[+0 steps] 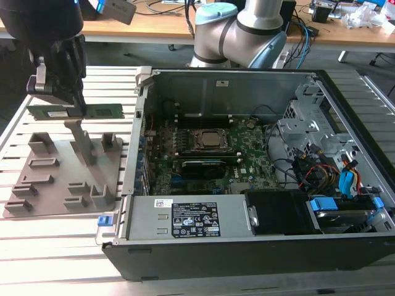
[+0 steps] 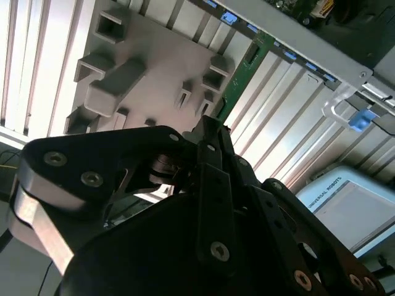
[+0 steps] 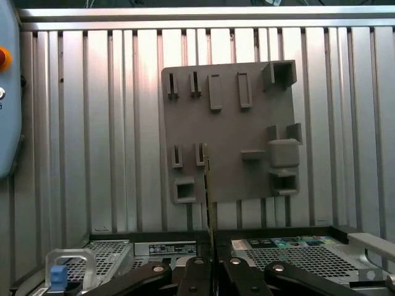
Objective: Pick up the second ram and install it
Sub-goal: 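Pick up the second ram and move it above second insertion slot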
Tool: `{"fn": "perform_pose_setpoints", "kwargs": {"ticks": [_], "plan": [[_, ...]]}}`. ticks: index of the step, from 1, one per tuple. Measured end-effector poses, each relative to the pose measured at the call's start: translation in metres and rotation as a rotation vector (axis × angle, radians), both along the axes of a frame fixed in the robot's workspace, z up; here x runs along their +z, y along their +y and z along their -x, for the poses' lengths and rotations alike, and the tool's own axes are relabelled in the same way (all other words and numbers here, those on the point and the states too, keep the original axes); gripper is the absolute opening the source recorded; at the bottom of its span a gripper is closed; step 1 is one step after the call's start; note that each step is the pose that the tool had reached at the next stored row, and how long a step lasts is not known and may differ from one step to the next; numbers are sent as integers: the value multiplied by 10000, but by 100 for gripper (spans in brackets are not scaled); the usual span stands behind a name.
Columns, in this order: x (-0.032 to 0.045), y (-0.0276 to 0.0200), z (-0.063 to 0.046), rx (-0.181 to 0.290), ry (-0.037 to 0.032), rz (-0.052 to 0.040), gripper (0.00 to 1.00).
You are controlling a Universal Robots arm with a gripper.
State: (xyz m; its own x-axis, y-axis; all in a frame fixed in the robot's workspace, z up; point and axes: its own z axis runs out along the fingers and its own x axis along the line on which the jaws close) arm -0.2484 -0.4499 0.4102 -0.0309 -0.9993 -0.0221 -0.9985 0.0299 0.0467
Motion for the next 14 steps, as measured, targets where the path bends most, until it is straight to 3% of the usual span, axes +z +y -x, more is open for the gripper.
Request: {"fn": "perform_pose_setpoints", "kwargs": {"ticks": [5,14], "plan": [[1,0,-154,1,1,1,14],[1,0,-555,1,1,1,14]]}}
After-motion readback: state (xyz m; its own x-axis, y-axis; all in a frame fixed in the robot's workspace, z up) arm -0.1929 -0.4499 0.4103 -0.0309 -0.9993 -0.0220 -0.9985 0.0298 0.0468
